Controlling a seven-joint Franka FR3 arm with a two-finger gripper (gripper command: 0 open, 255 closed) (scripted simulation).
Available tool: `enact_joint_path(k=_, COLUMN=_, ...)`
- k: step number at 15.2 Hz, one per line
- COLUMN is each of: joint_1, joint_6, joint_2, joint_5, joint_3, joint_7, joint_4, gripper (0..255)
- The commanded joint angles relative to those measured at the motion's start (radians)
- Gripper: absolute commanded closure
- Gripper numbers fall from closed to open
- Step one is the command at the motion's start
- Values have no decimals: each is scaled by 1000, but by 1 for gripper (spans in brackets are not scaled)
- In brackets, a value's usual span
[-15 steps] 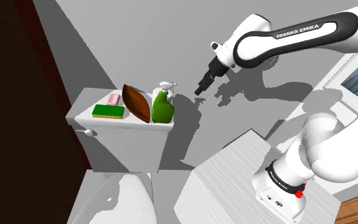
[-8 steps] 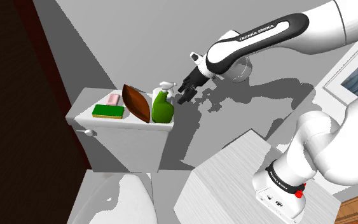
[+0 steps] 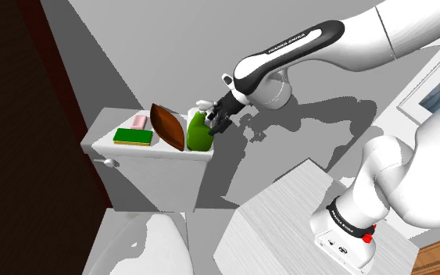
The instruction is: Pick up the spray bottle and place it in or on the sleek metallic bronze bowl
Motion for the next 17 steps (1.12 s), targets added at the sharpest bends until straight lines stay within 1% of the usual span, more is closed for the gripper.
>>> enact_joint_path(k=1, joint_1=6, joint_6=6, joint_2=49, joint_5=72, joint_3=7, joint_7=-53, joint_4=25, gripper=0)
enact_joint_path(k=9, joint_1=4, joint_6=7, joint_2=48, joint_5=72, joint_3=9, joint_7=-53, joint_4=25, gripper=0)
enact_joint_path(k=10, joint_1=4, joint_6=7, joint_2=49, joint_5=72, joint_3=9, joint_7=-53, joint_4=25, gripper=255)
enact_joint_path(k=17, joint_1=4, joint_6=6, joint_2=49, joint_5=73, joint_3=8, joint_7=-54, joint_4=25, gripper=255)
